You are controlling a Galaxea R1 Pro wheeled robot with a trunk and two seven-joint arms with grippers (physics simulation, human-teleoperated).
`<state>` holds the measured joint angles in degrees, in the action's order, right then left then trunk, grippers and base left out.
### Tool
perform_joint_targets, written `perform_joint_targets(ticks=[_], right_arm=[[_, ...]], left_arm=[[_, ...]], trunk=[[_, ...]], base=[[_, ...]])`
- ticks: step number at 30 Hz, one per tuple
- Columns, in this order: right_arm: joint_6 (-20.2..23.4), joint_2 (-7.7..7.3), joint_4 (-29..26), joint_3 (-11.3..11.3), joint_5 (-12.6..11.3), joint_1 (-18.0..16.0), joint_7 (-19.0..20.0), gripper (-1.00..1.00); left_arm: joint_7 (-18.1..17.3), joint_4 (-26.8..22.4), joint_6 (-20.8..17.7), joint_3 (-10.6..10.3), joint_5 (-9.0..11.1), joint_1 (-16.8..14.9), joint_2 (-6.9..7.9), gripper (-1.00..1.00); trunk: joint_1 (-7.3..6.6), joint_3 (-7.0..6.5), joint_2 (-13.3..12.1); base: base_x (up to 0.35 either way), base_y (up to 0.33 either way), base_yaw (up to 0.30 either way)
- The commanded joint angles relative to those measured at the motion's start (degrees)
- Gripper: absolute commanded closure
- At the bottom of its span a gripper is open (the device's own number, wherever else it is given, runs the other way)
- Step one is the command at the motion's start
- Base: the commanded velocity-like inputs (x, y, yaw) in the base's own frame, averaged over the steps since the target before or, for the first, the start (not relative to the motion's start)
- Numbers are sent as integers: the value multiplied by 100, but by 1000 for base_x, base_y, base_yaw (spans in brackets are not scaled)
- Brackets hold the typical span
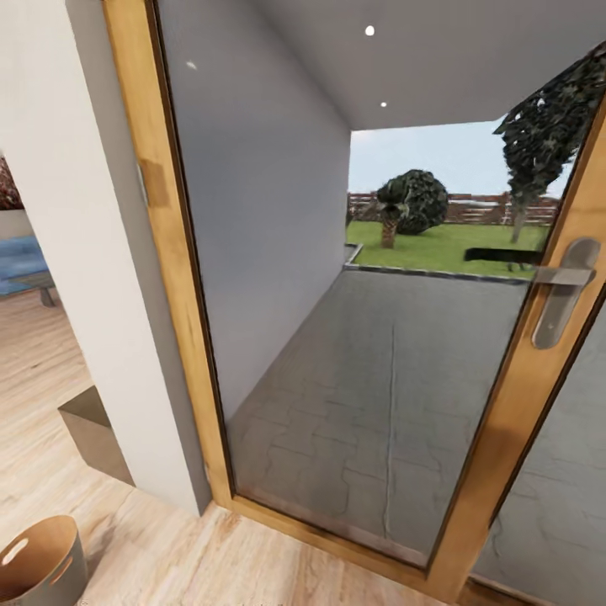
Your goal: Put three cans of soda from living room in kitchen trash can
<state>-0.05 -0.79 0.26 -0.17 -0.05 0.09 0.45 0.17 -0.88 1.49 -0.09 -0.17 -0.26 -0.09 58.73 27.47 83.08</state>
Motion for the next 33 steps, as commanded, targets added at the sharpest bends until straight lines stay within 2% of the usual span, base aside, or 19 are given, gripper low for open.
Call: perform_joint_targets(ticks=[1,33], right_arm=[[-1,0,0,0,1,0,0,-100],[-4,0,0,6,14,0,-17,-100]], left_arm=[[-2,0,0,0,0,0,0,-100],[-2,-9,9,0,2,0,-8,-100]], trunk=[[0,2,0],[0,88,0]], base=[[0,0,271],[0,0,271]])
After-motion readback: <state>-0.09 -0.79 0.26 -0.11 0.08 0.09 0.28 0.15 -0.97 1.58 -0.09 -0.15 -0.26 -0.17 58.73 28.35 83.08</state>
